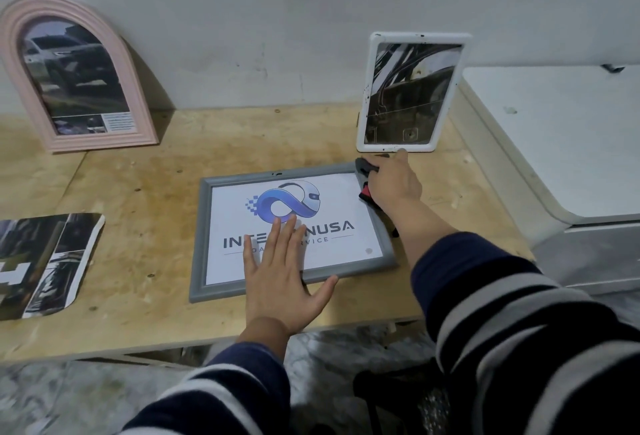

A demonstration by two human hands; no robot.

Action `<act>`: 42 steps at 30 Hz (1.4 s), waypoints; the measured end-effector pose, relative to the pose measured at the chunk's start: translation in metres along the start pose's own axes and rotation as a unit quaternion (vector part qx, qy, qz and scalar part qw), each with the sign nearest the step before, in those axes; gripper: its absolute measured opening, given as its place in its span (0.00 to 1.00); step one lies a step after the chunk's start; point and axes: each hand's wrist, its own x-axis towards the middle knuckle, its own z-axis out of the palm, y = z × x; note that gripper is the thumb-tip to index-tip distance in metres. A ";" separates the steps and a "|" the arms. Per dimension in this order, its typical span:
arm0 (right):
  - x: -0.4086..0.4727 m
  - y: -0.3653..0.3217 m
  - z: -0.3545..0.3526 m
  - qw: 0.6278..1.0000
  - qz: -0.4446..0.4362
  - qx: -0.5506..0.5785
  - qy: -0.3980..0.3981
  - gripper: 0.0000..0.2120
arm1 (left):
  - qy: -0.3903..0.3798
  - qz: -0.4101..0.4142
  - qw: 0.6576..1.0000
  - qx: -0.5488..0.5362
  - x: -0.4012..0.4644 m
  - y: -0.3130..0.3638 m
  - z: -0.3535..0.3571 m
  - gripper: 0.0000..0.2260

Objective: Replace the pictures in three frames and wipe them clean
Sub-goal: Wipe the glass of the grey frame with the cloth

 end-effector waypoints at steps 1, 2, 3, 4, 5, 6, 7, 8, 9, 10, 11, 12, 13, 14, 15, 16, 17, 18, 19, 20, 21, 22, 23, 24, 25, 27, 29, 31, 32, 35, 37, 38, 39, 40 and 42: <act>0.000 0.000 0.000 1.000 -0.011 -0.013 -0.006 0.21 | -0.001 0.000 1.000 -0.001 0.000 -0.001 0.000 0.40; -0.002 0.000 0.001 0.998 -0.034 -0.043 -0.017 0.21 | -0.003 -0.002 1.000 -0.003 0.000 -0.001 0.001 0.41; -0.005 0.001 -0.001 0.995 -0.061 -0.079 -0.028 0.21 | -0.003 -0.002 1.000 -0.006 0.001 -0.001 0.000 0.41; -0.008 0.001 -0.002 0.988 -0.087 -0.120 -0.038 0.21 | -0.005 -0.002 1.000 -0.009 0.000 -0.002 0.000 0.41; -0.008 0.001 -0.003 0.978 -0.117 -0.169 -0.041 0.21 | -0.006 -0.003 1.000 -0.011 0.001 -0.002 0.000 0.41; -0.010 0.000 -0.004 0.963 -0.145 -0.222 -0.048 0.23 | -0.008 -0.003 1.000 -0.012 0.001 -0.002 -0.001 0.41; -0.010 0.000 -0.004 0.951 -0.160 -0.259 -0.055 0.24 | -0.010 -0.004 1.000 -0.012 0.001 -0.002 -0.001 0.41; -0.011 -0.001 -0.004 0.949 -0.152 -0.267 -0.068 0.25 | -0.013 -0.006 1.000 -0.010 0.000 -0.002 -0.002 0.41; -0.013 -0.002 -0.006 0.951 -0.132 -0.265 -0.085 0.25 | -0.016 -0.008 1.000 -0.008 0.000 -0.002 -0.002 0.41; -0.015 -0.003 -0.007 0.954 -0.114 -0.261 -0.094 0.25 | -0.021 -0.012 1.000 -0.006 0.000 -0.002 -0.003 0.42; -0.017 -0.003 -0.008 0.954 -0.103 -0.263 -0.099 0.26 | -0.028 -0.016 0.999 -0.001 0.000 -0.001 -0.004 0.42; -0.020 -0.003 -0.009 0.952 -0.097 -0.270 -0.103 0.26 | -0.037 -0.019 0.999 0.006 0.001 -0.001 -0.006 0.43; -0.022 -0.003 -0.010 0.949 -0.094 -0.279 -0.111 0.27 | -0.047 -0.022 0.999 0.013 0.001 0.000 -0.008 0.43; -0.024 -0.002 -0.011 0.946 -0.092 -0.287 -0.120 0.27 | -0.054 -0.023 0.998 0.020 0.002 0.000 -0.009 0.43; -0.027 -0.002 -0.012 0.944 -0.087 -0.291 -0.128 0.27 | -0.058 -0.025 0.998 0.025 0.002 0.001 -0.010 0.44; -0.029 -0.001 -0.013 0.941 -0.085 -0.297 -0.138 0.27 | -0.058 -0.026 0.998 0.028 0.002 0.001 -0.010 0.44; -0.032 0.001 -0.013 0.938 -0.082 -0.301 -0.149 0.27 | -0.057 -0.028 0.998 0.029 0.002 0.001 -0.011 0.44; -0.034 0.003 -0.014 0.938 -0.077 -0.297 -0.159 0.27 | -0.056 -0.030 0.998 0.031 0.002 0.001 -0.012 0.44; -0.038 0.004 -0.016 0.939 -0.073 -0.289 -0.171 0.26 | -0.056 -0.033 0.997 0.032 0.002 0.002 -0.013 0.44; -0.041 0.006 -0.017 0.940 -0.069 -0.281 -0.181 0.26 | -0.057 -0.035 0.997 0.033 0.001 0.002 -0.013 0.43; -0.043 0.008 -0.019 0.941 -0.064 -0.273 -0.190 0.26 | -0.057 -0.035 0.997 0.032 0.002 0.003 -0.013 0.43; -0.048 0.011 -0.021 0.942 -0.059 -0.264 -0.198 0.26 | -0.059 -0.035 0.997 0.035 0.001 0.003 -0.014 0.43; -0.051 0.012 -0.023 0.943 -0.053 -0.258 -0.205 0.26 | -0.061 -0.035 0.997 0.037 0.002 0.003 -0.013 0.43; -0.055 0.014 -0.024 0.943 -0.049 -0.251 -0.212 0.27 | -0.064 -0.035 0.997 0.040 0.002 0.003 -0.013 0.43; -0.059 0.015 -0.025 0.943 -0.047 -0.246 -0.218 0.27 | -0.065 -0.036 0.996 0.041 0.002 0.003 -0.013 0.43; -0.068 0.020 -0.027 0.944 -0.044 -0.236 -0.224 0.27 | -0.062 -0.036 0.997 0.042 0.000 0.004 -0.014 0.43; -0.076 0.024 -0.029 0.948 -0.039 -0.226 -0.221 0.26 | -0.060 -0.038 0.997 0.043 0.000 0.005 -0.016 0.43; -0.082 0.028 -0.030 0.951 -0.035 -0.214 -0.218 0.26 | -0.059 -0.040 0.996 0.046 0.000 0.005 -0.016 0.43; -0.085 0.030 -0.030 0.953 -0.034 -0.208 -0.218 0.27 | -0.059 -0.040 0.996 0.048 0.000 0.005 -0.016 0.43; -0.094 0.037 -0.030 0.957 -0.034 -0.190 -0.214 0.26 | -0.055 -0.040 0.996 0.049 0.000 0.006 -0.015 0.43; -0.101 0.043 -0.030 0.961 -0.041 -0.182 -0.204 0.24 | -0.057 -0.041 0.996 0.052 0.000 0.006 -0.016 0.43; -0.104 0.046 -0.029 0.963 -0.043 -0.179 -0.199 0.23 | -0.058 -0.041 0.996 0.054 0.000 0.006 -0.015 0.43; -0.107 0.049 -0.029 0.965 -0.044 -0.174 -0.193 0.23 | -0.059 -0.041 0.996 0.057 0.000 0.006 -0.015 0.43; -0.110 0.052 -0.028 0.967 -0.044 -0.168 -0.188 0.22 | -0.059 -0.041 0.996 0.058 0.000 0.006 -0.014 0.43; -0.117 0.060 -0.024 0.974 -0.047 -0.145 -0.168 0.23 | -0.060 -0.043 0.996 0.056 0.001 0.006 -0.013 0.43</act>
